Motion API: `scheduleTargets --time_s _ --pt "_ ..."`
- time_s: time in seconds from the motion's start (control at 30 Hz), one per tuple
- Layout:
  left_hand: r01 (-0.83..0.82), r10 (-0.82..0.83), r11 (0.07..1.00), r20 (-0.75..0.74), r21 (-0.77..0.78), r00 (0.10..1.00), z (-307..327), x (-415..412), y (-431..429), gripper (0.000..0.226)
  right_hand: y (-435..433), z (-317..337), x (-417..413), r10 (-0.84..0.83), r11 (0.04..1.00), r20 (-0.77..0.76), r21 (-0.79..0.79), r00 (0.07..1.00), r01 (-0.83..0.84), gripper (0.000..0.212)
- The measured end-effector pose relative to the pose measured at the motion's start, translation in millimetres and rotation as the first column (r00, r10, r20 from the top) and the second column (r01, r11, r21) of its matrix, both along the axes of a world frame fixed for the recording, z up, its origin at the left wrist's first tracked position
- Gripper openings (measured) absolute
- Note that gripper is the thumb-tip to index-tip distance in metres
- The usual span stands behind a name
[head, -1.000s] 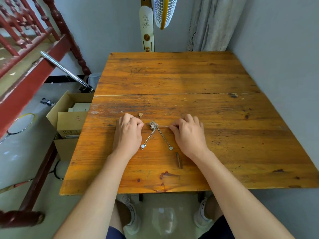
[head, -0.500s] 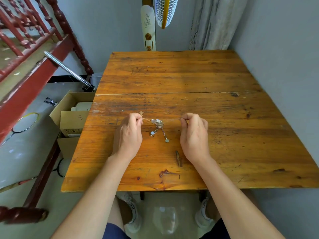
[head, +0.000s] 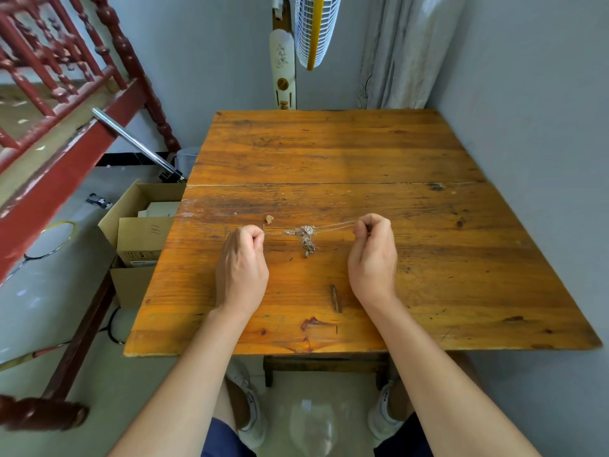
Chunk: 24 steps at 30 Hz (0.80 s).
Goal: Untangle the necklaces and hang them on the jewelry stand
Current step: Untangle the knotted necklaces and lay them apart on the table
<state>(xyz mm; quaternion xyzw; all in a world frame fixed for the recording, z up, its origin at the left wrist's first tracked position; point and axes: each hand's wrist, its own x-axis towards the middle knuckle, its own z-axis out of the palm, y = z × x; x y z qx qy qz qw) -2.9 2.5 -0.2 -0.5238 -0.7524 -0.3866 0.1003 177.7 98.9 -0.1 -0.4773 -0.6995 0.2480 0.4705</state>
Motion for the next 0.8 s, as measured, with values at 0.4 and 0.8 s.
scheduleTargets --time_s 0.4,0.8 --pt "-0.209 0.191 0.976 0.239 0.055 0.952 0.4 -3.1 -28.9 0.015 -13.7 0.7 36.0 -0.288 0.944 -0.154 -0.209 0.945 0.254 0.011" --pt "0.077 -0.070 0.979 0.044 -0.191 0.997 1.9 9.0 -27.1 0.031 -23.4 -1.0 39.7 -0.165 0.970 -0.075 -0.192 0.984 0.148 0.004"
